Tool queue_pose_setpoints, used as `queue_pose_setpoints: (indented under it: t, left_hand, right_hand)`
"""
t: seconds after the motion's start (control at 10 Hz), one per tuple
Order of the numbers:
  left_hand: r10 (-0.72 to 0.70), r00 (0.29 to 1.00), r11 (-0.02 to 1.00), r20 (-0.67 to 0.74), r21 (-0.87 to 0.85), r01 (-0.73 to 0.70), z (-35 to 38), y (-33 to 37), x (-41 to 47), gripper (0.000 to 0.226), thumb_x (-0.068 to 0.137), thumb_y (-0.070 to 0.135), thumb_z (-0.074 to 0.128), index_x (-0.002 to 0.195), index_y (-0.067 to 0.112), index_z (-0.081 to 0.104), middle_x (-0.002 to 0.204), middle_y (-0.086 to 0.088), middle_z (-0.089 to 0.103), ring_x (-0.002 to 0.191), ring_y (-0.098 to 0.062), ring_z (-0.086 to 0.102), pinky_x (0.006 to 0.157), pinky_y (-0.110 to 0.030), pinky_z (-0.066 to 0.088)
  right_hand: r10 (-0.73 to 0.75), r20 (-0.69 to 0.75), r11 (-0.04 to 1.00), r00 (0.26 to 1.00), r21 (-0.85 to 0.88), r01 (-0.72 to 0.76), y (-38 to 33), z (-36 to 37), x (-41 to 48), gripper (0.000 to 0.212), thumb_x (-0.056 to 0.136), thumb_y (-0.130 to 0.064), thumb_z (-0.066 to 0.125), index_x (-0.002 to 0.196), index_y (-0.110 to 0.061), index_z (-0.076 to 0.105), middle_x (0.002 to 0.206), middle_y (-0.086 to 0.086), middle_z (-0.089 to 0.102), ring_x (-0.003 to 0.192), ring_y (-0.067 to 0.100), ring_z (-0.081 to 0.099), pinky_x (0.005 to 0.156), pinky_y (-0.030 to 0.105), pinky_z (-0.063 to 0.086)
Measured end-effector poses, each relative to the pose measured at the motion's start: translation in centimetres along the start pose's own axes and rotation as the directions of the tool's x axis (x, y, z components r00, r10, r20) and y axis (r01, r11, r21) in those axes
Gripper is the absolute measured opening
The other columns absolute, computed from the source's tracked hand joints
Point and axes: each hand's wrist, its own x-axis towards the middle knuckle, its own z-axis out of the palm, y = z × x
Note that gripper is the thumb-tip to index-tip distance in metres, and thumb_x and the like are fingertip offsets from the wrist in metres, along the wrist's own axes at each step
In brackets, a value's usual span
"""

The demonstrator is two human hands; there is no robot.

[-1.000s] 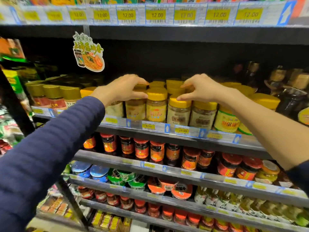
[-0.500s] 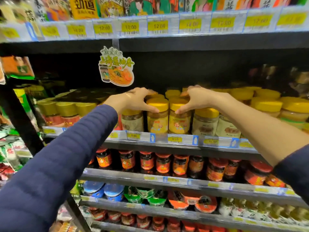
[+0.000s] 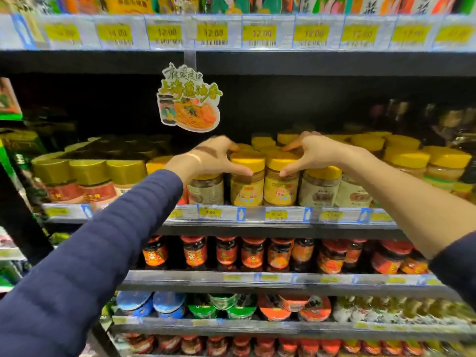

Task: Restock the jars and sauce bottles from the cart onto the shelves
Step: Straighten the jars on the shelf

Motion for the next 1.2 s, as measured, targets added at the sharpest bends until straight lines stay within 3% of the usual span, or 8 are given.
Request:
queue_pose_setpoints:
  t: [0.4, 0.7, 0.9, 1.0, 1.2]
  left_hand:
    - [-0.039, 0.999, 0.998, 0.004, 0.050, 0.039, -0.1, 0.6, -0.7, 0.095, 0.060, 0.072, 0.067, 0.133, 0.015, 0.048, 0.131, -0.006, 0.052, 0.116, -0.023, 0.052, 0.096, -0.043, 0.049]
    - [-0.070, 0.998, 0.992, -0.002, 0.103, 0.070, 0.4, 1.0, -1.3, 0.095, 0.066, 0.074, 0.060, 0.139, 0.016, 0.040, 0.137, -0.008, 0.048, 0.122, -0.025, 0.049, 0.098, -0.044, 0.047]
    - [-0.027, 0.999, 0.995, -0.024, 0.095, 0.029, 1.3, 1.7, -2.5, 0.078, 0.083, 0.059, 0.054, 0.144, 0.018, 0.029, 0.146, -0.009, 0.039, 0.132, -0.028, 0.040, 0.105, -0.044, 0.039]
    - [0.022, 0.998, 0.989, -0.054, 0.144, -0.014, 1.4, 2.1, -3.8, 0.073, 0.089, 0.049, 0.051, 0.147, 0.016, 0.023, 0.152, -0.008, 0.032, 0.137, -0.028, 0.034, 0.111, -0.044, 0.033]
    - [0.102, 0.988, 0.973, -0.116, 0.220, -0.074, 1.6, 3.4, -8.0, 0.057, 0.096, 0.033, 0.048, 0.144, 0.009, 0.031, 0.150, -0.012, 0.035, 0.136, -0.030, 0.036, 0.112, -0.041, 0.030]
  right_hand:
    - [0.000, 0.016, 1.000, 1.000, 0.013, 0.000, -0.3, 0.0, -0.4, 0.076, 0.075, -0.049, 0.068, 0.139, -0.019, 0.041, 0.144, 0.009, 0.035, 0.132, 0.027, 0.035, 0.099, 0.034, 0.038]
    - [-0.006, 0.007, 1.000, 1.000, 0.031, 0.006, -0.4, 0.3, -0.4, 0.077, 0.075, -0.047, 0.069, 0.140, -0.016, 0.040, 0.142, 0.010, 0.038, 0.130, 0.027, 0.037, 0.097, 0.033, 0.040]
    - [-0.051, -0.086, 0.997, 0.995, 0.055, 0.056, -0.2, 1.4, -1.2, 0.081, 0.080, -0.043, 0.066, 0.145, -0.014, 0.026, 0.141, 0.012, 0.043, 0.129, 0.028, 0.040, 0.095, 0.032, 0.040]
    - [-0.039, -0.134, 0.999, 0.990, 0.016, 0.042, 0.0, 1.9, -2.4, 0.074, 0.084, -0.043, 0.061, 0.144, -0.014, 0.029, 0.145, 0.011, 0.040, 0.134, 0.027, 0.036, 0.104, 0.039, 0.037]
    - [-0.093, -0.232, 0.995, 0.968, -0.052, 0.083, 0.3, 2.6, -6.8, 0.067, 0.086, -0.042, 0.060, 0.142, -0.014, 0.035, 0.148, 0.008, 0.037, 0.137, 0.025, 0.034, 0.110, 0.041, 0.034]
